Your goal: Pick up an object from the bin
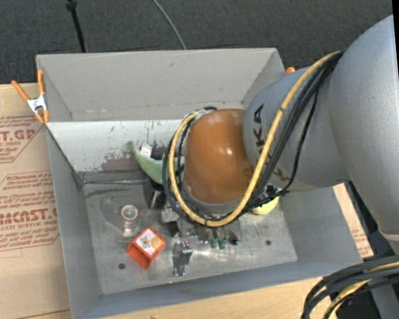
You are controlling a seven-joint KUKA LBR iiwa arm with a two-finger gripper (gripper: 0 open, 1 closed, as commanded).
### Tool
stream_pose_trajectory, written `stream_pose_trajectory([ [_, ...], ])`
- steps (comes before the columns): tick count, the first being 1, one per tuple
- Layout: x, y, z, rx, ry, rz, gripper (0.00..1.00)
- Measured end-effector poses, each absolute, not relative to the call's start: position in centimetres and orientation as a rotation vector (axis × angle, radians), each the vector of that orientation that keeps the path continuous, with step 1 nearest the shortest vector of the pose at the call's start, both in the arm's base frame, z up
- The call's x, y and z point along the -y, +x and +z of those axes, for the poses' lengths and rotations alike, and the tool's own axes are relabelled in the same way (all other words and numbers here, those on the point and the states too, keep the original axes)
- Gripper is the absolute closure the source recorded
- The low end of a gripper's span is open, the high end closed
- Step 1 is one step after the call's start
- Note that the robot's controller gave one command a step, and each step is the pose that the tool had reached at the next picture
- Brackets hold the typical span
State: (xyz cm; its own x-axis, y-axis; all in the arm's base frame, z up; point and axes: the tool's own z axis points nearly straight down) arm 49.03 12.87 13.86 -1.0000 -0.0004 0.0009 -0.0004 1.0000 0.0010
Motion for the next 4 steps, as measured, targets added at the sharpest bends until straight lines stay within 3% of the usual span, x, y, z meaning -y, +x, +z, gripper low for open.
stream_pose_trajectory([
  [1, -17.2, 53.0, 11.6, 3.099, -0.51, -0.001, 1.0],
  [2, -17.2, 53.0, 11.6, 3.099, -0.511, -0.001, 1.0],
  [3, -18.2, 51.5, 13.6, 3.096, -0.517, 0.003, 1.0],
  [4, -18.6, 50.9, 23.0, 3.105, -0.485, -0.001, 1.0],
])
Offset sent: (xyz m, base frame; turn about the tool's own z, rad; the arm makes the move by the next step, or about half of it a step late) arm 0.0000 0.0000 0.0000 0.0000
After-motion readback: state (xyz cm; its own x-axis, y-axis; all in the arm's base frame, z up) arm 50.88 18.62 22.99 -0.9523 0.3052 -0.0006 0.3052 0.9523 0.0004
